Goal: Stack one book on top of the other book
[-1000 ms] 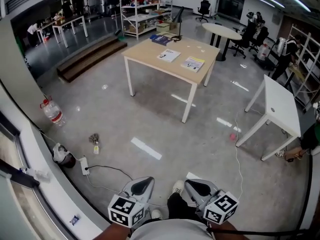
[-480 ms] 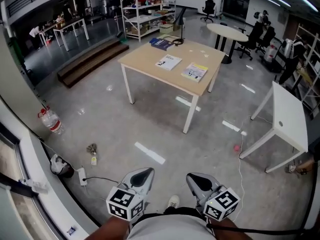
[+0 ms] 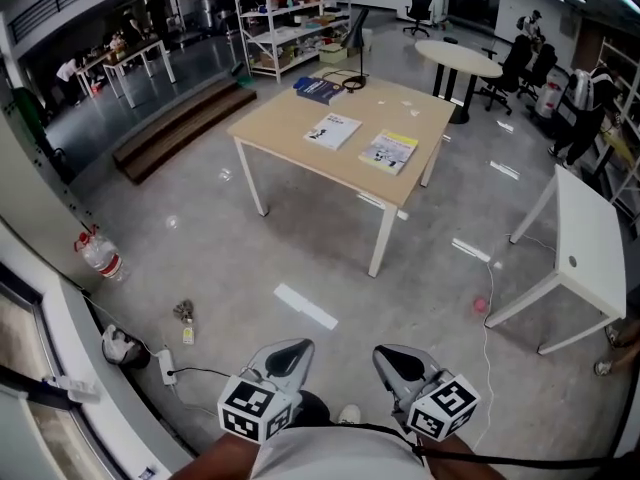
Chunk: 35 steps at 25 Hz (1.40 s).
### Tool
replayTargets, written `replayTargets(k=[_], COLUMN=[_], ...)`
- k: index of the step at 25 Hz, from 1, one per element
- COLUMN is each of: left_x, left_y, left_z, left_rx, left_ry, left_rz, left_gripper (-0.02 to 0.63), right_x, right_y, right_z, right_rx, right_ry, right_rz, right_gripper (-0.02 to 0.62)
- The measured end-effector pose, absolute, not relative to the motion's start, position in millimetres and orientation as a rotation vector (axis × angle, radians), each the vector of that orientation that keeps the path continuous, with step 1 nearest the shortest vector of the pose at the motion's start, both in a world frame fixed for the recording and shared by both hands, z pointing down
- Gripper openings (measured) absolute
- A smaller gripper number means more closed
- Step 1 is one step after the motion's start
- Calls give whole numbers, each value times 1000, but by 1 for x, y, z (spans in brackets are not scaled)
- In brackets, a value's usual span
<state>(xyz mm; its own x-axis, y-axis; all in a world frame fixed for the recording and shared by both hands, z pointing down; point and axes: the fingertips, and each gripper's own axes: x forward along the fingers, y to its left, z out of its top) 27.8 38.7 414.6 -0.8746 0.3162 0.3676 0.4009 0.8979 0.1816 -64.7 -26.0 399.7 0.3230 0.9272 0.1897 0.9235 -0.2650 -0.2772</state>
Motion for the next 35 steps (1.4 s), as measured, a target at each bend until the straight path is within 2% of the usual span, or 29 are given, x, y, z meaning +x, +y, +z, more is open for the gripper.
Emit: replayTargets(k=[13,22,28,35], left_x=[-8,4,18,15], left_y=[181,295,344,391], left_z=[420,430,433,436], left_rx=[-441,-356,-315,-346], left_ry=[-2739,-2731,-2734,-2720], left_rz=[-404,-438,-438,-455], left_gripper=[6,6,6,6], right_x=[-87,-73,-52,-60], right_y=[116,225,273,318], right_z=[405,399,401,400], right_rx=[-2216,-2154,-2130,-2136], right_ry=[-1676,-1744,-1749,-1737], right_rz=[-37,-62,-77,-79], right_gripper=[2,2,2,2])
